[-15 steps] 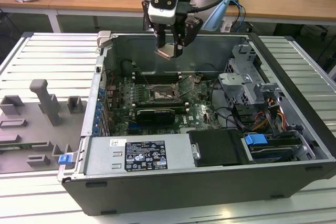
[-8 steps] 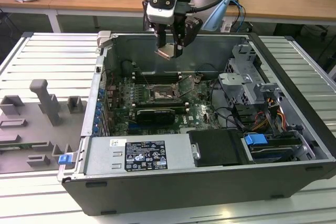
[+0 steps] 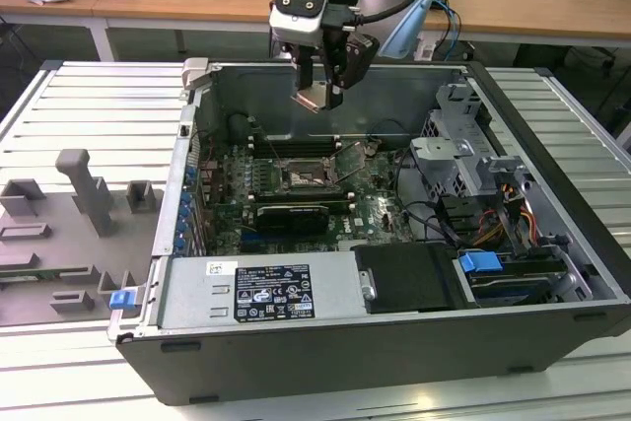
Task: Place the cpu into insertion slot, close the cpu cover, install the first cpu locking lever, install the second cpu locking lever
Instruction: 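Place the cpu into insertion slot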
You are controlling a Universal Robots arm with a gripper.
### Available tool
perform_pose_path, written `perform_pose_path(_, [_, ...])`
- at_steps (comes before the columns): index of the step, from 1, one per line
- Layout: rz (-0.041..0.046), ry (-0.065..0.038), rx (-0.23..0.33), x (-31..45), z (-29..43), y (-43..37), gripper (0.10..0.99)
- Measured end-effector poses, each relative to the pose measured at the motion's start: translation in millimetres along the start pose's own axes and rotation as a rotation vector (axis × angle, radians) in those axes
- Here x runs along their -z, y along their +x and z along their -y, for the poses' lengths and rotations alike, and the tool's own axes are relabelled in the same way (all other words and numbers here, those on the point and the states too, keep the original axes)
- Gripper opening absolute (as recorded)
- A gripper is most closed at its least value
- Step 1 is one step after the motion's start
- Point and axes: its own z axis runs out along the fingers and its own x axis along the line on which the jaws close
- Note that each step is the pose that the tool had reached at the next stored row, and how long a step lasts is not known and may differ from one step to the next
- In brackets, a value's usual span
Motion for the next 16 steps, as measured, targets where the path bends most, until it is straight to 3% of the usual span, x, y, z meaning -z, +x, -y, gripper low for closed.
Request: perform_pose_path(16, [0.0152, -0.003, -0.170, -2.7, 0.2, -0.1, 0.525])
